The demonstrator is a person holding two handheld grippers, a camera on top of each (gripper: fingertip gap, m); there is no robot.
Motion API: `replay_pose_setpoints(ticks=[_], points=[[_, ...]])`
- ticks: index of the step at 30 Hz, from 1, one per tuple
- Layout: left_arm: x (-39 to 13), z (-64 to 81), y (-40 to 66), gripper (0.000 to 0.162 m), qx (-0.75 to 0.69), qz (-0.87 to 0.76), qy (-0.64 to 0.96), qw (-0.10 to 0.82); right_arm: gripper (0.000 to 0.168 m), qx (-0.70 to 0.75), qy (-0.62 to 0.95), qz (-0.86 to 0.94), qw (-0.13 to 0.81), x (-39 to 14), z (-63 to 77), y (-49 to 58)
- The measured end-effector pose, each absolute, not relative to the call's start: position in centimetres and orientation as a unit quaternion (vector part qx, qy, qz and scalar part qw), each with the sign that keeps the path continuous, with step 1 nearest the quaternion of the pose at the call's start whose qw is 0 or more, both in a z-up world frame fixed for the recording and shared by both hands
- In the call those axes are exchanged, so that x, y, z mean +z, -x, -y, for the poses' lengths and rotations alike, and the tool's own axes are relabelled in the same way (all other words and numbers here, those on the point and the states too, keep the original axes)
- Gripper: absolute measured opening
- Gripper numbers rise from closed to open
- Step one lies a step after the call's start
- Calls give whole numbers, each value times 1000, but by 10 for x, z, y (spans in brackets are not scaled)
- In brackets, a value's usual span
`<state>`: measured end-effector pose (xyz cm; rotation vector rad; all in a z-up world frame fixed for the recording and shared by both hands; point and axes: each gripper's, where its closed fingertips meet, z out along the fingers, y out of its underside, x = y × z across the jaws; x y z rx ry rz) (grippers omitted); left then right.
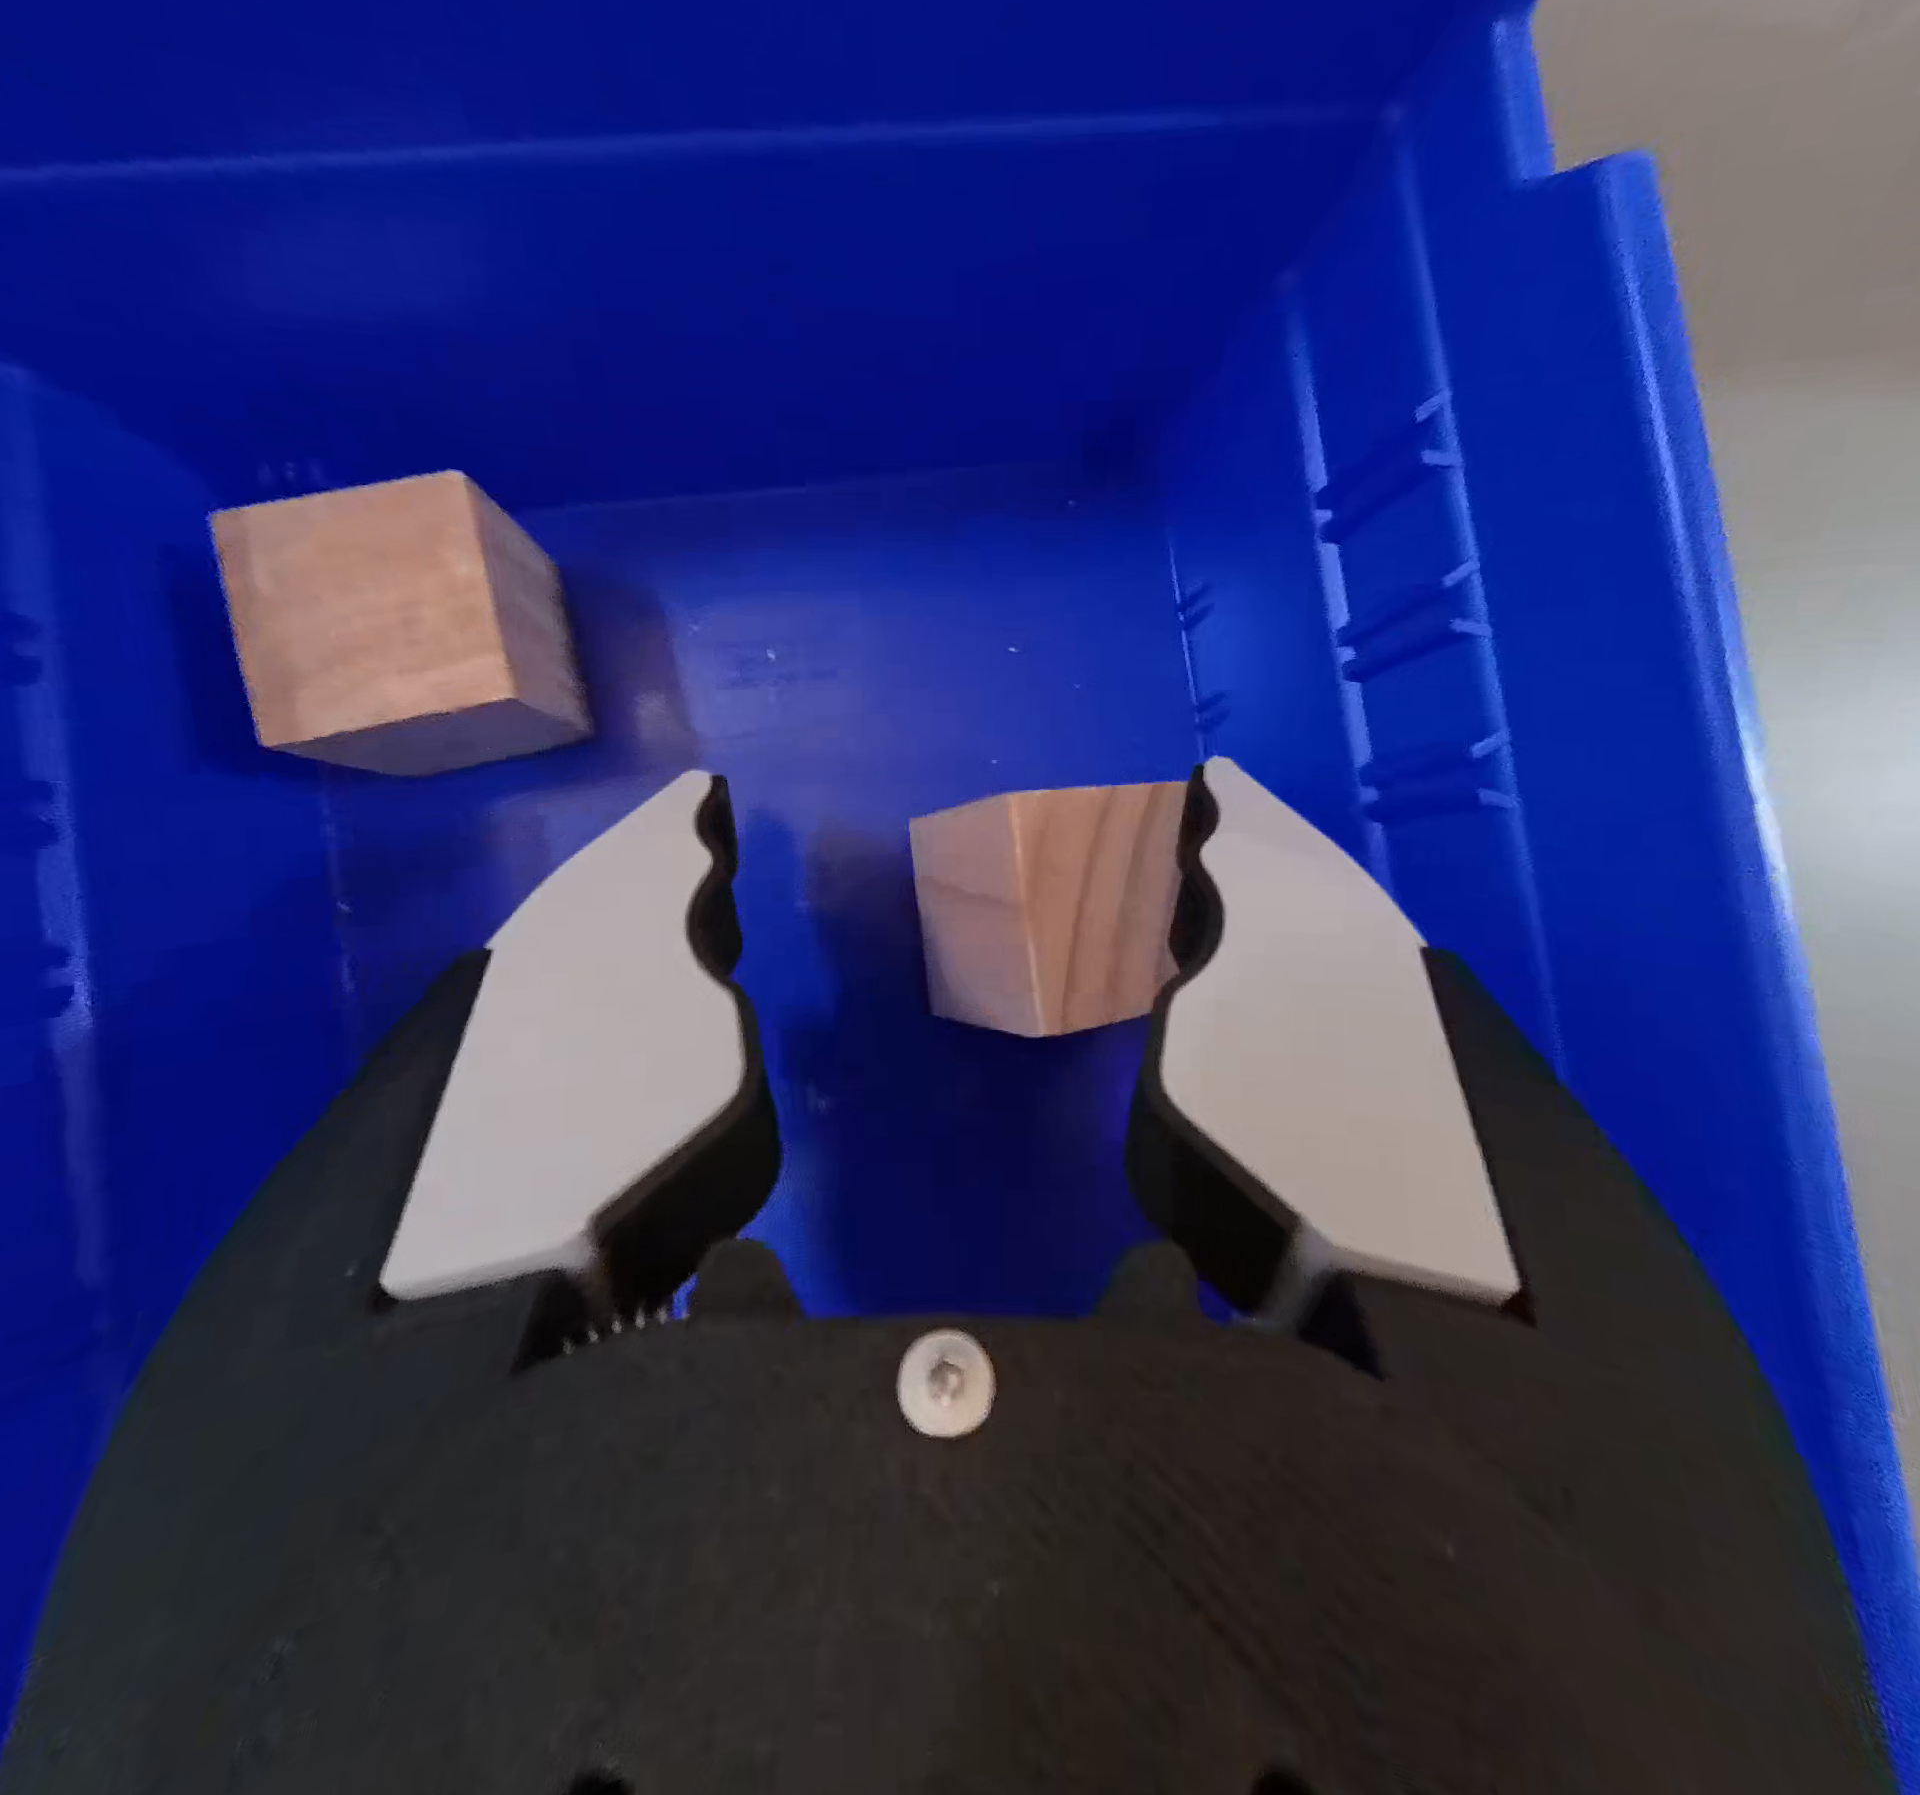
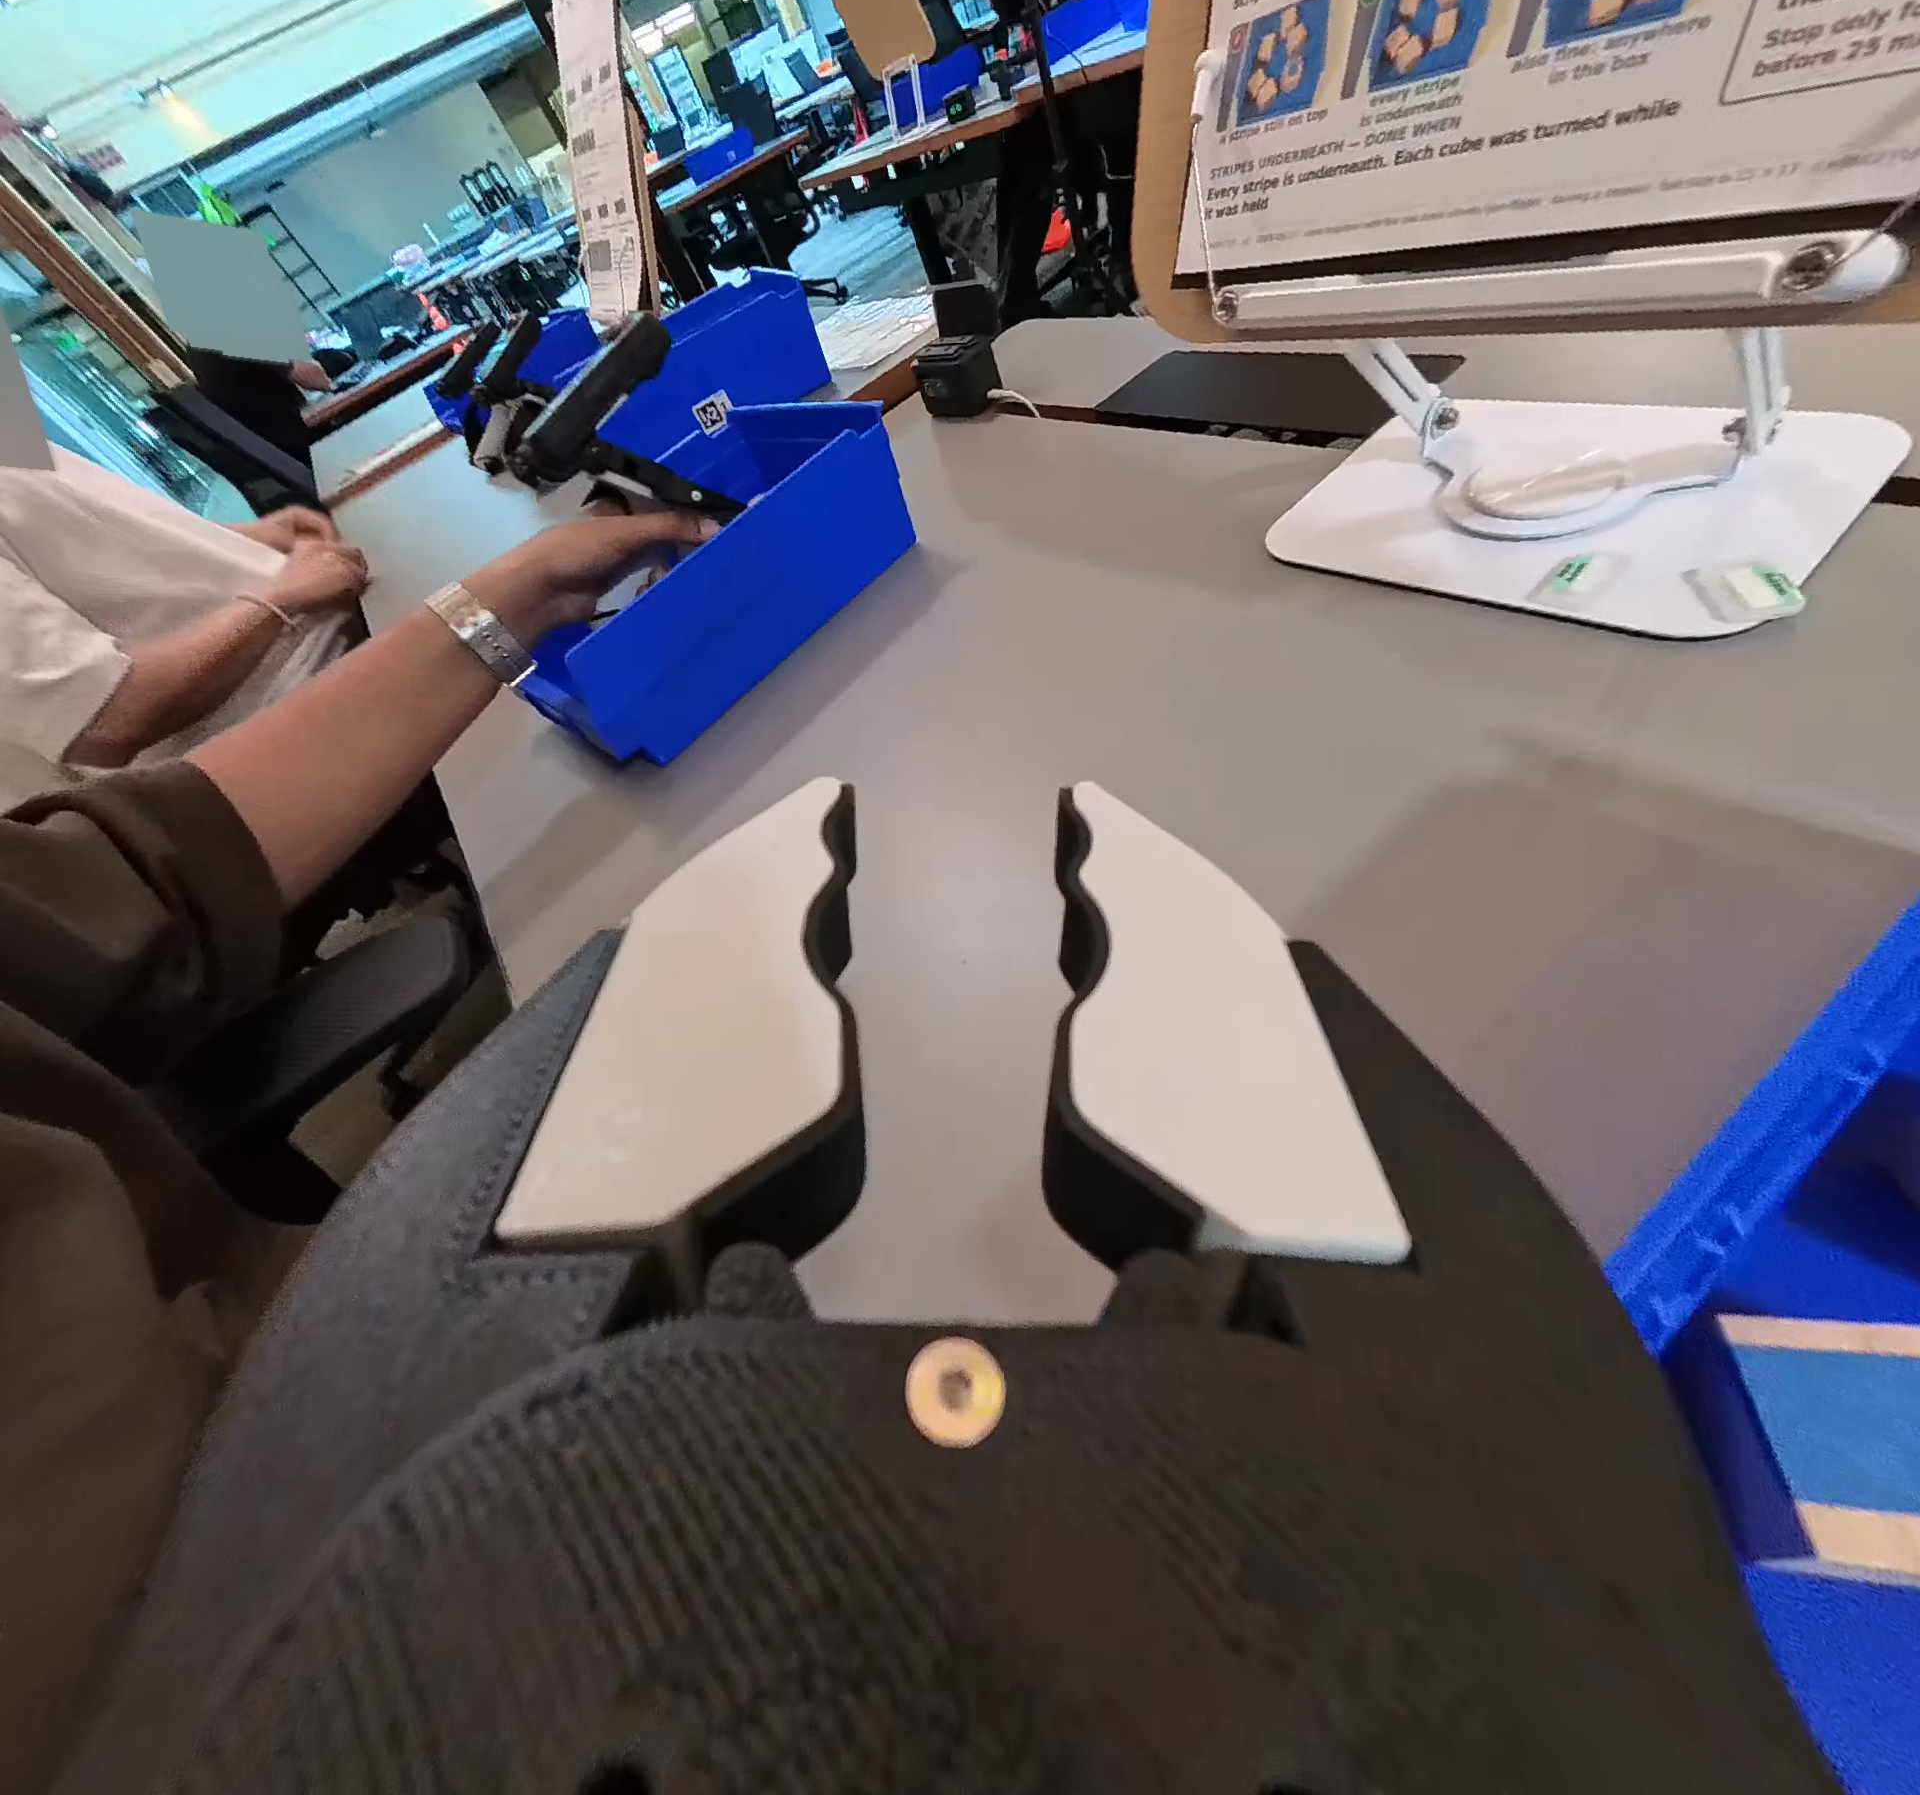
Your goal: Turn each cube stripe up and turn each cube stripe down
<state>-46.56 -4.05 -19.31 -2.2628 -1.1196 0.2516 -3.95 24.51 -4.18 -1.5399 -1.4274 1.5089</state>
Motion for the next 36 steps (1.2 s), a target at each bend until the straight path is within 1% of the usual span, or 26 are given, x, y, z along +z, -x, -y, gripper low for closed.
replay_pose_setpoints(ticks=[2,6,9,12,14,16,18,19,20,23,25,26,28,30,31,33,36], points=[[-194,38,462,84,83,426,854,287,39,568,567,531,272,-41,-246,34],[-180,38,460,81,123,414,852,294,39,557,562,539,289,-46,-247,27],[-175,34,449,81,123,396,862,291,39,555,567,539,283,-53,-246,28],[-189,41,444,81,134,388,879,242,38,564,572,533,265,-57,-245,31],[-198,53,454,80,177,391,878,211,38,571,573,528,257,-58,-245,31],[-202,57,463,80,202,389,873,212,38,574,574,525,255,-58,-246,30],[-209,58,464,77,192,398,871,216,38,573,576,522,258,-57,-248,28],[-212,56,462,71,176,401,871,222,38,573,577,521,259,-57,-250,27],[-211,53,461,47,161,404,868,239,38,573,578,520,260,-58,-251,27],[-192,49,462,48,149,426,843,294,37,574,583,514,259,-58,-254,26],[-160,42,461,48,136,439,808,368,37,579,584,508,255,-58,-254,27],[-138,35,456,47,117,440,786,418,37,583,585,505,252,-58,-254,27],[-81,11,432,47,39,412,728,547,36,589,585,501,244,-60,-252,31],[-24,-13,391,46,-87,365,659,652,36,598,584,496,234,-63,-247,36],[0,-23,367,47,-159,343,623,685,36,607,580,493,228,-63,-242,38],[30,-43,317,46,-317,302,554,708,39,650,544,482,221,-56,-226,41],[43,-76,244,45,-496,255,471,683,45,715,487,433,255,-40,-211,39]])
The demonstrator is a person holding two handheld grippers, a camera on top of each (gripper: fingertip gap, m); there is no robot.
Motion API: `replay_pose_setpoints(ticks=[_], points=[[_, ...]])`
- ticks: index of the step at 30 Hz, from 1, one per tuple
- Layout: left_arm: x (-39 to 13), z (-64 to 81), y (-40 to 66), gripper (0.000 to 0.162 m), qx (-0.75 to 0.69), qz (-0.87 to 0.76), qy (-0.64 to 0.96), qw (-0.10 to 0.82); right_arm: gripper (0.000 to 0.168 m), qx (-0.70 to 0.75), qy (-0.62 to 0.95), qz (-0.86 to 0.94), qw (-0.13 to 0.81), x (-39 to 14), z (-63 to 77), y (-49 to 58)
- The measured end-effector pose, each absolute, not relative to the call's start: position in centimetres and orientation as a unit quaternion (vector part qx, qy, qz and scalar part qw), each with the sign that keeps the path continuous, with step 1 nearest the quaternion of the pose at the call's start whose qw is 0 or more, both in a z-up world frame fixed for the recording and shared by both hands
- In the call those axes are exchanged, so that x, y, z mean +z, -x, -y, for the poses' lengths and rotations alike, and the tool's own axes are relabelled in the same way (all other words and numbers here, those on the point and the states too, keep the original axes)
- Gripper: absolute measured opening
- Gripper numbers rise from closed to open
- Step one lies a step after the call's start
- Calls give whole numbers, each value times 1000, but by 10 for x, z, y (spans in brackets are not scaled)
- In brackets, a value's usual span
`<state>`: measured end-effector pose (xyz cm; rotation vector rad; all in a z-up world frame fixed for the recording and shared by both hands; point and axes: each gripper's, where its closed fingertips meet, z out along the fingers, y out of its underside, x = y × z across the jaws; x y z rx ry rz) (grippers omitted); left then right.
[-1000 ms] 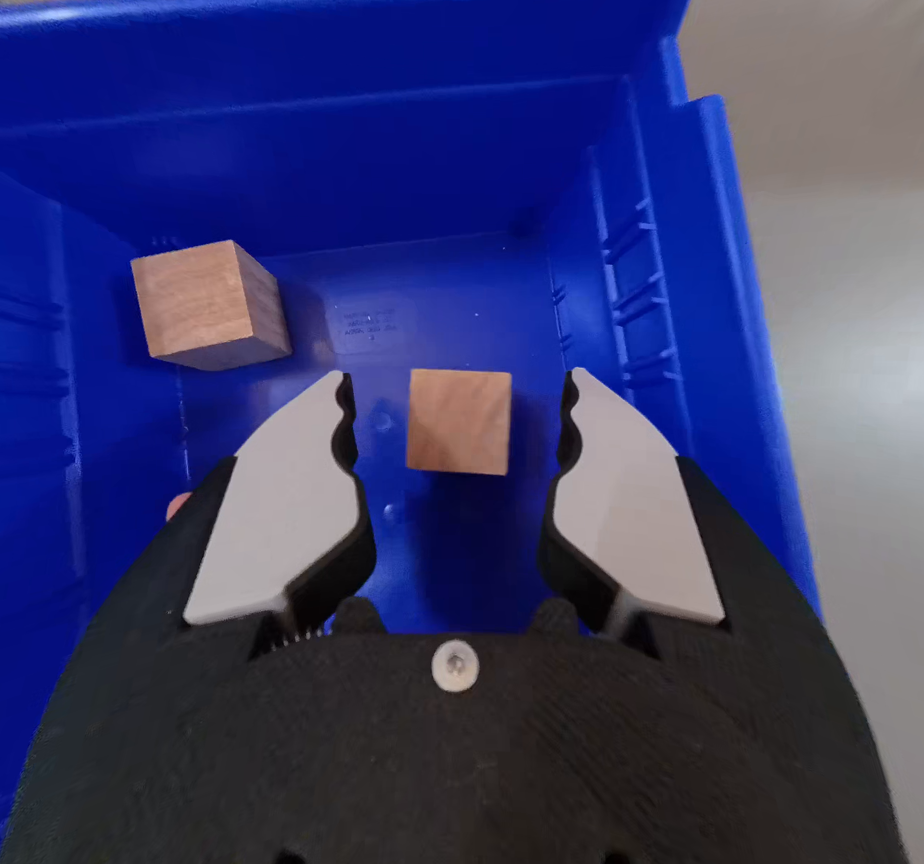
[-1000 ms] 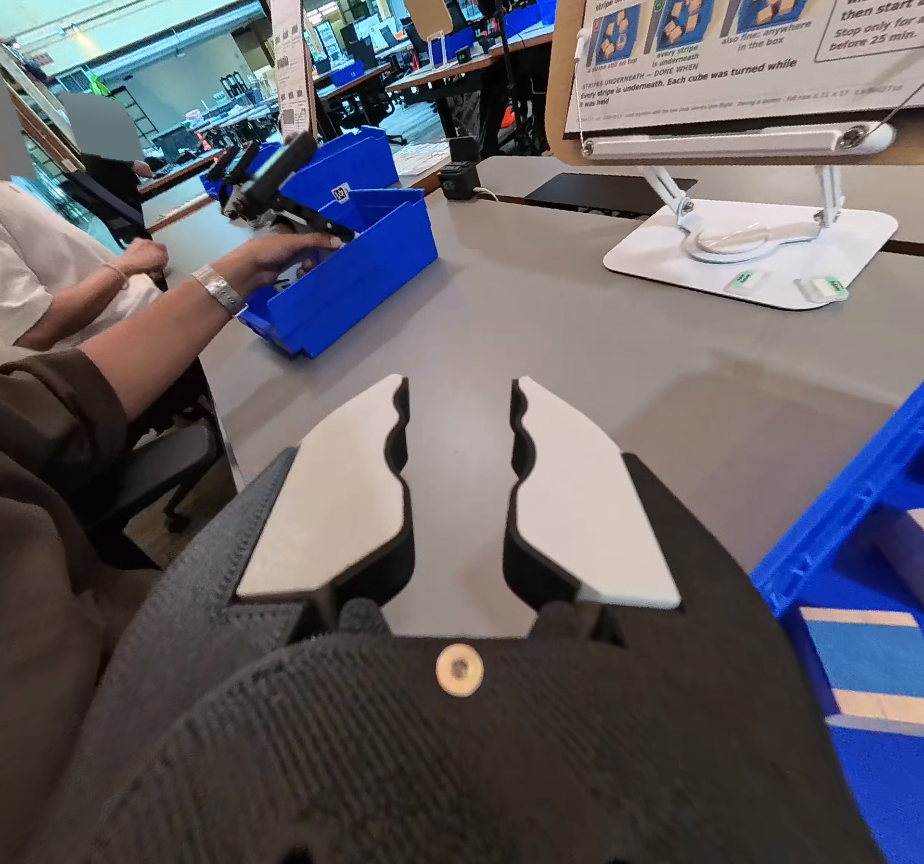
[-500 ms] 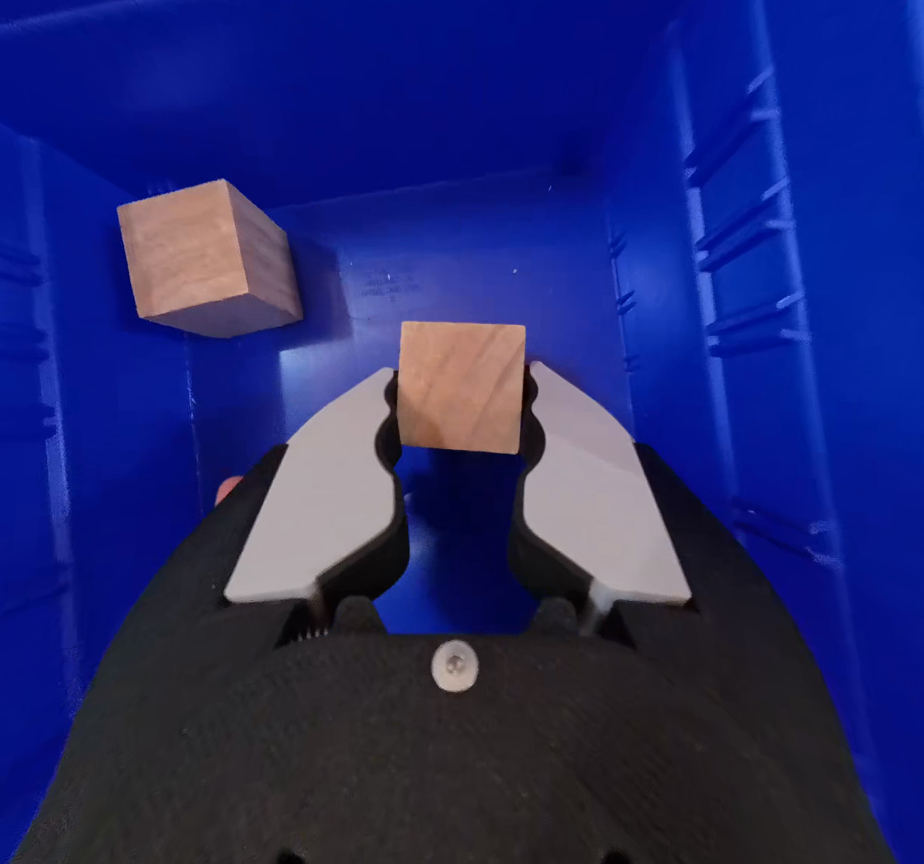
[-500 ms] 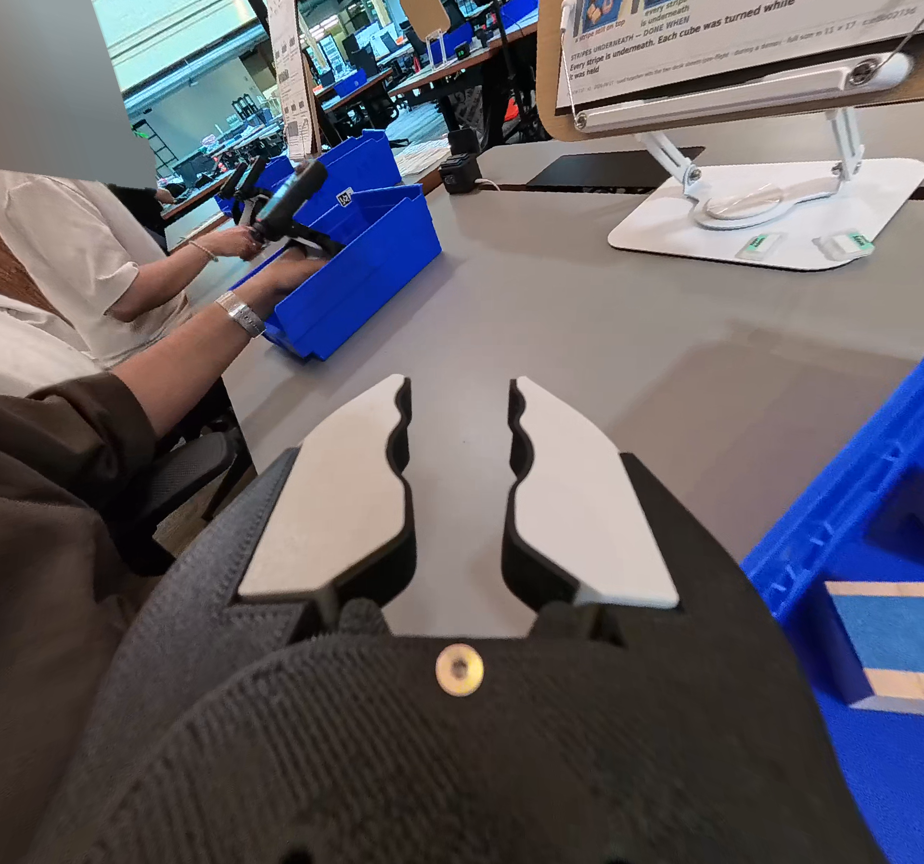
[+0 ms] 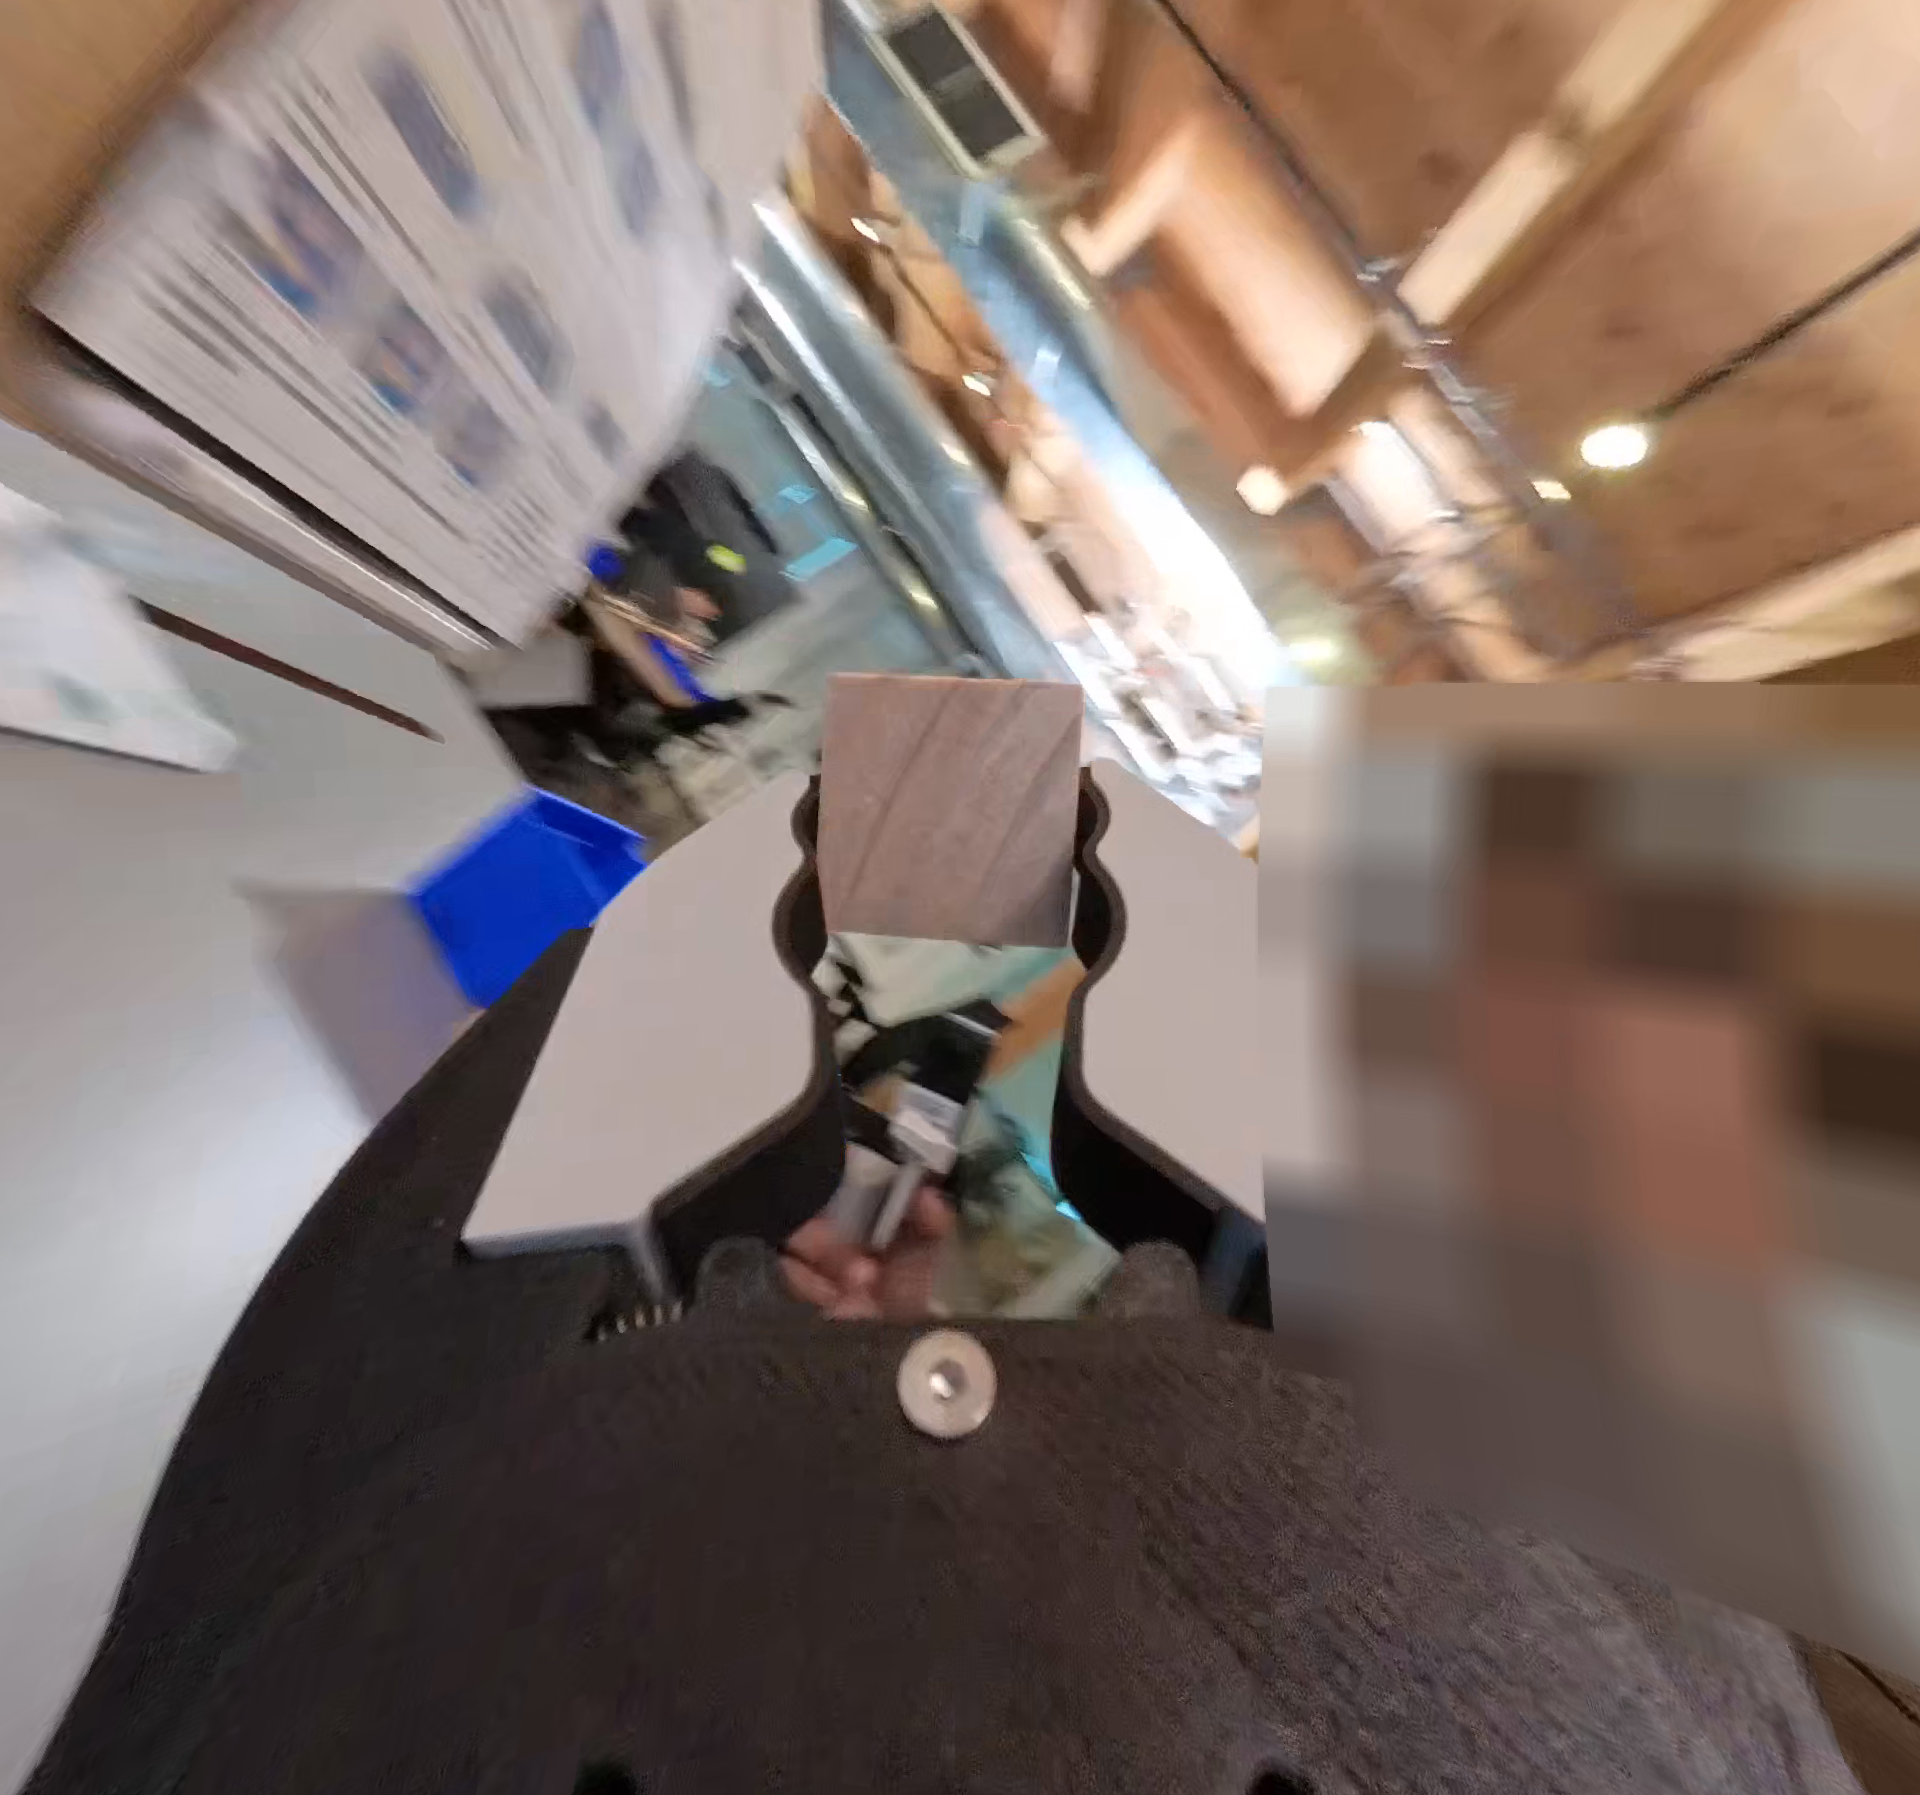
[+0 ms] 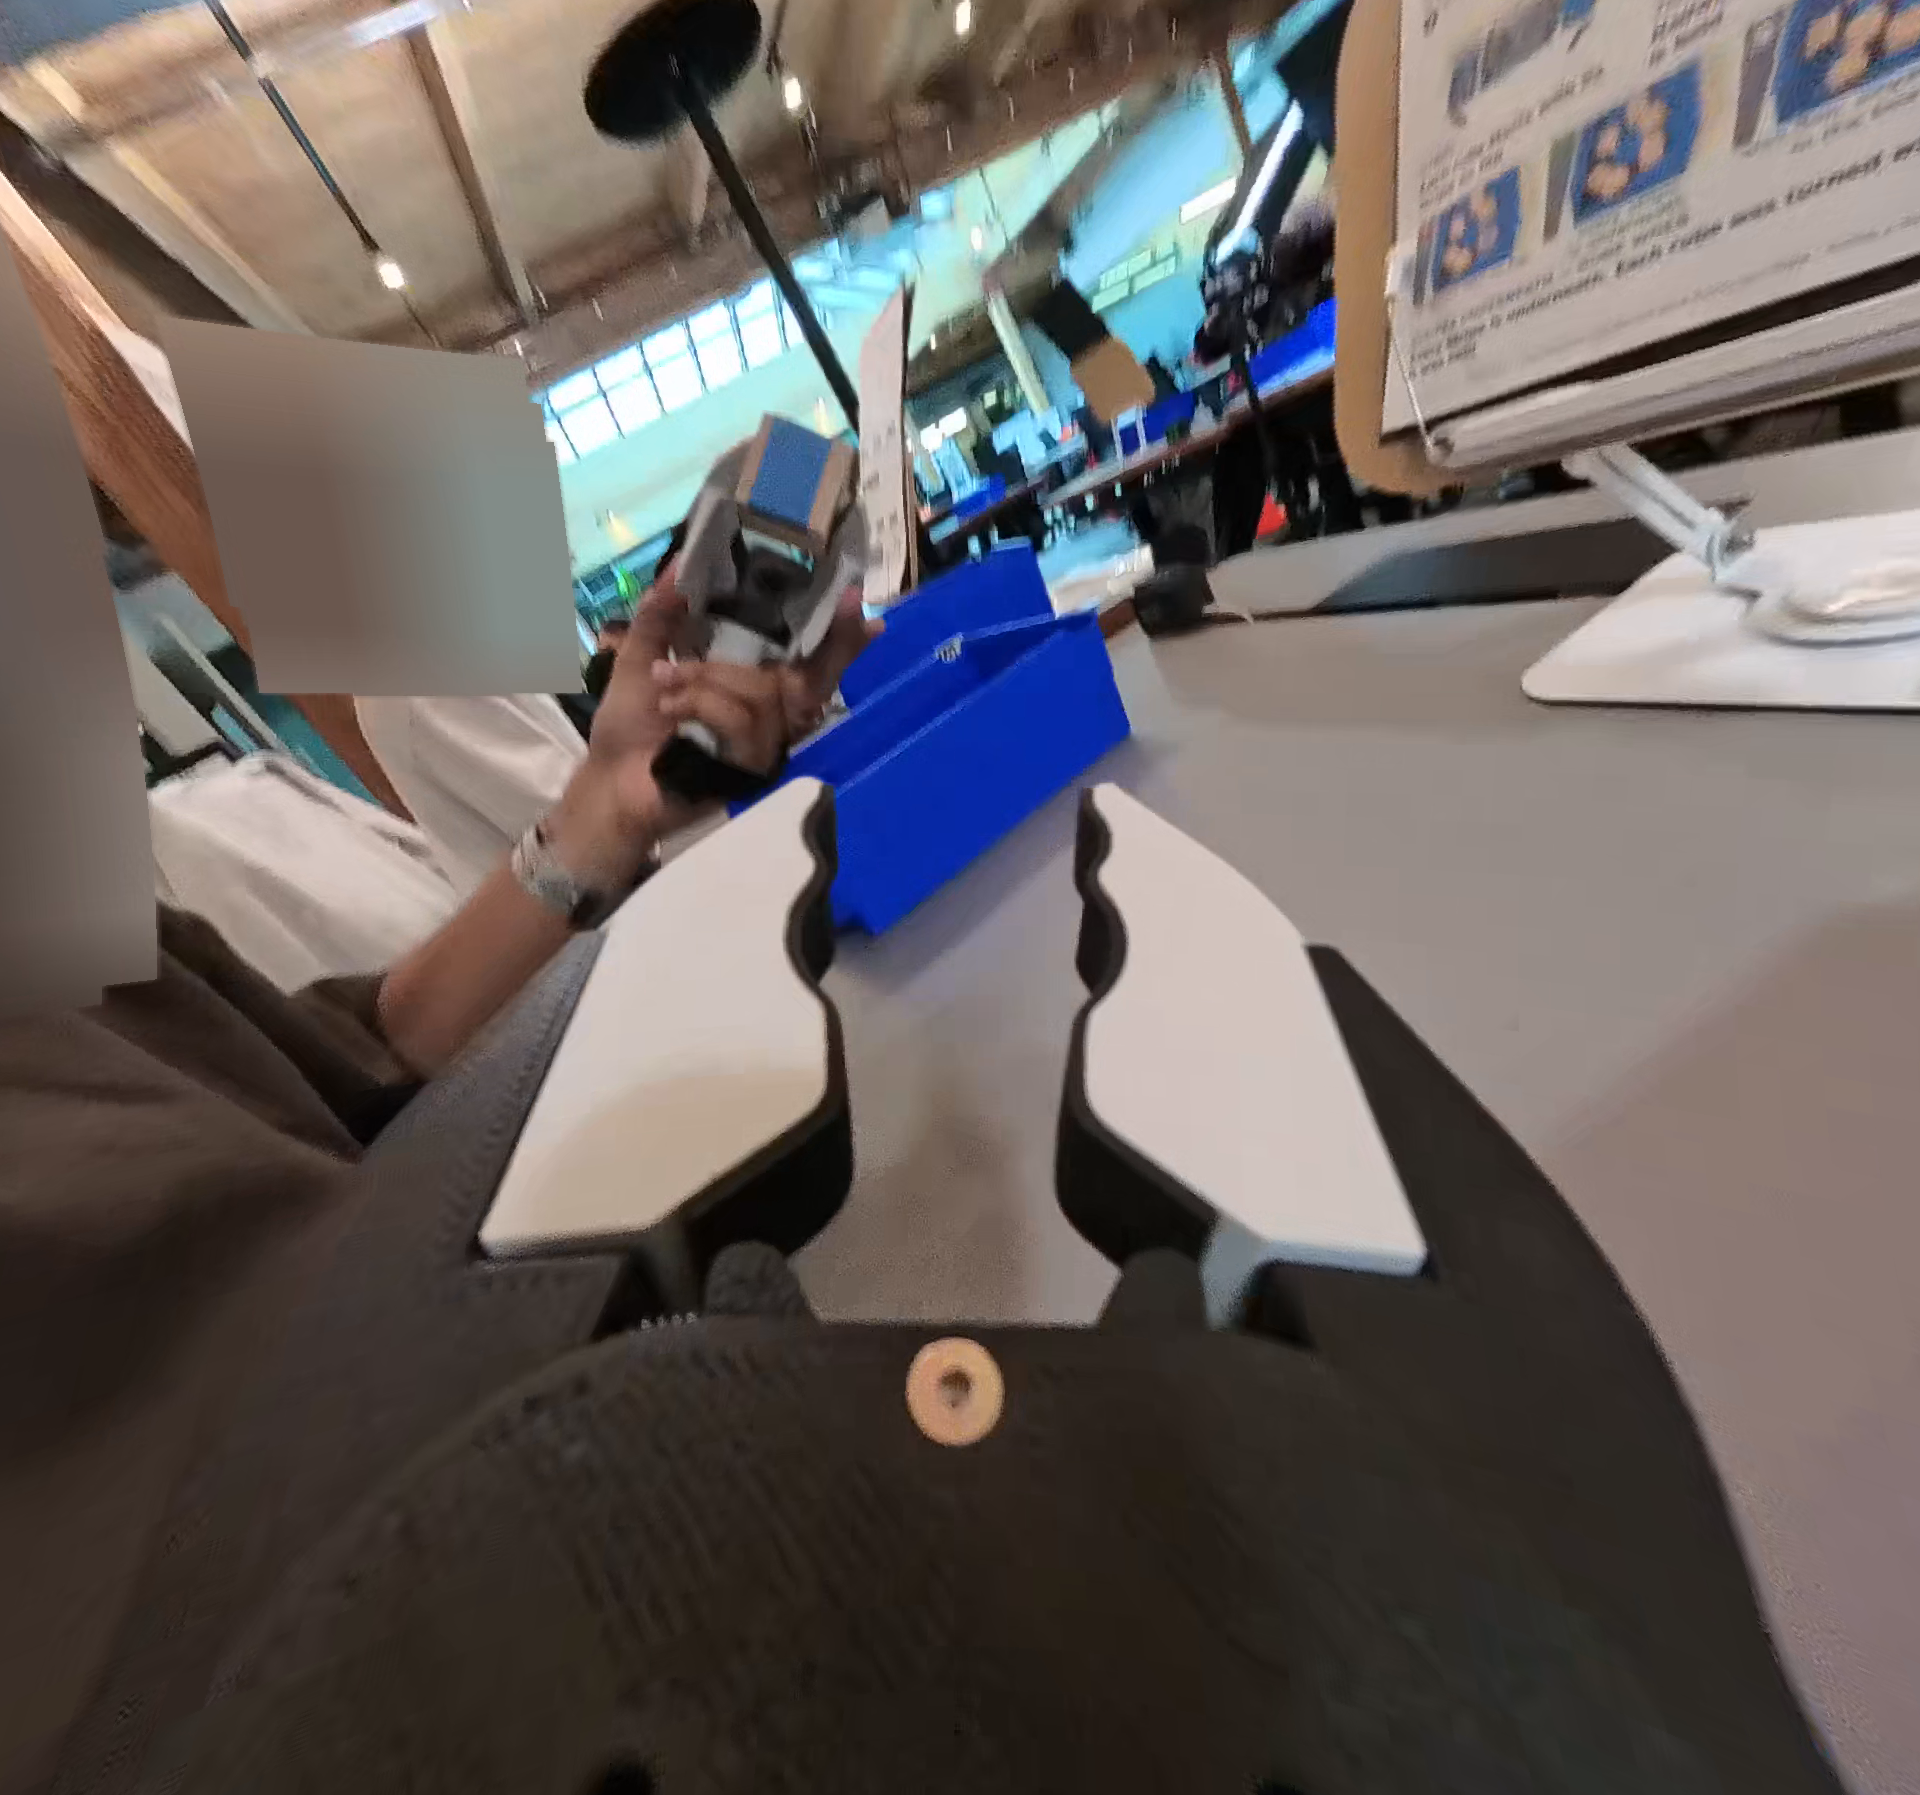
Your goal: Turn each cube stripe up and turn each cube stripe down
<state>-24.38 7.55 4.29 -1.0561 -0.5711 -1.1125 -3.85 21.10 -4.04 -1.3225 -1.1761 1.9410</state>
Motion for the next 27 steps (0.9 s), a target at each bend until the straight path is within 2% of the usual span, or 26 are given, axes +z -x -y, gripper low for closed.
replay_pose_setpoints(ticks=[4,8,12,20,22,26,27], points=[[17,-124,147,47,-588,191,443,649,47,745,485,382,252,-40,-203,35],[-45,-165,62,46,-566,161,520,619,52,759,483,386,203,-47,-182,34],[-50,-172,53,46,-557,158,527,622,57,754,494,394,179,-59,-171,35],[-58,-174,43,46,-504,127,568,638,50,765,500,386,125,-66,-158,38],[-60,-175,34,46,-506,112,576,633,43,759,506,389,129,-69,-157,38],[-58,-174,29,47,-526,110,566,625,42,770,493,381,137,-61,-165,35],[-57,-174,30,52,-531,114,563,623,42,774,489,377,137,-56,-168,33]])
